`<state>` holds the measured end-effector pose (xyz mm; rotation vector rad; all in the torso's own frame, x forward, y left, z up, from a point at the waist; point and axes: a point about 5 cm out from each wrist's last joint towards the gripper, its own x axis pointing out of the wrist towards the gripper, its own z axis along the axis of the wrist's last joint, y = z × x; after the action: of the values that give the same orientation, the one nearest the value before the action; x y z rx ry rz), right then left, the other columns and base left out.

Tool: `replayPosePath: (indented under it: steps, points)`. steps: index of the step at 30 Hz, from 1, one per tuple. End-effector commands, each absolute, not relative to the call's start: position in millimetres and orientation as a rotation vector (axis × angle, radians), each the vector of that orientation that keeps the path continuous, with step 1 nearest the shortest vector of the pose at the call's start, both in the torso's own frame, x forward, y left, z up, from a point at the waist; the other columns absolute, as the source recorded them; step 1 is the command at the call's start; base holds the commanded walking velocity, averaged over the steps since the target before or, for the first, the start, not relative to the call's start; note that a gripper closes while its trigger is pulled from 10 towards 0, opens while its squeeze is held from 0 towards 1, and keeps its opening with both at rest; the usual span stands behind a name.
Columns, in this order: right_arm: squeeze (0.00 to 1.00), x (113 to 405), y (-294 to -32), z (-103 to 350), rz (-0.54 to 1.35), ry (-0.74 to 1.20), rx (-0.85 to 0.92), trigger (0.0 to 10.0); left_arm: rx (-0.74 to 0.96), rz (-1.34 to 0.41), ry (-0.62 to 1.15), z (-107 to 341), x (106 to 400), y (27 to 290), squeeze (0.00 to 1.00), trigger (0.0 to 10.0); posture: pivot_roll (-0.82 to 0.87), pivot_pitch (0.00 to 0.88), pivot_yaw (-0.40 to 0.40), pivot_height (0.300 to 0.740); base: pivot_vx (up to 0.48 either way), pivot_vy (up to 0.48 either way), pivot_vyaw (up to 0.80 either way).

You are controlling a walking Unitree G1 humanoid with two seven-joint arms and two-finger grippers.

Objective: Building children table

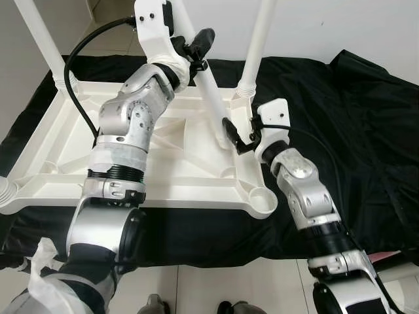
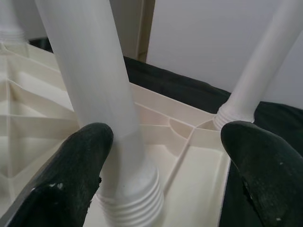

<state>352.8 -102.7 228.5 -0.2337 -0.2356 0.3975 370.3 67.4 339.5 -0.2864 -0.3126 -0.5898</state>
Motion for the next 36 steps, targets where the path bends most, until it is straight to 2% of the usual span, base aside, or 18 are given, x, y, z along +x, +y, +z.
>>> replayPosePath:
  steps: [1, 9, 18, 21, 28, 36]
  points:
    - [0.00, 355, -95, 218, 0.437, -0.171, -0.256, 10.0, -0.291, -0.676, -0.369, 351, 358, 50, 0.00, 10.0, -0.07, 0.124, -0.021, 0.740, 0.000, 0.000, 0.00]
    - [0.00, 359, -94, 216, 0.498, -0.154, -0.294, 10.0, -0.228, -0.706, -0.396, 354, 353, 34, 0.00, 10.0, -0.04, 0.106, -0.030, 0.740, 0.000, 0.000, 0.00]
    - [0.00, 358, -90, 212, 0.557, -0.134, -0.322, 10.0, -0.204, -0.685, -0.410, 354, 355, 32, 0.00, 10.0, -0.04, 0.104, -0.044, 0.740, 0.000, 0.000, 0.00]
    - [0.00, 354, -94, 215, 0.577, -0.148, -0.277, 10.0, -0.184, -0.664, -0.408, 352, 357, 37, 0.00, 10.0, -0.04, 0.104, -0.051, 0.740, 0.000, 0.000, 0.00]
    - [0.00, 360, -104, 218, 0.515, -0.174, -0.309, 10.0, -0.196, -0.678, -0.417, 355, 352, 36, 0.00, 10.0, -0.03, 0.101, -0.051, 0.740, 0.000, 0.000, 0.00]
    - [0.00, 374, -102, 216, 0.461, -0.163, -0.356, 10.0, -0.215, -0.707, -0.422, 358, 346, 30, 0.00, 10.0, -0.02, 0.088, -0.043, 0.740, 0.000, 0.000, 0.00]
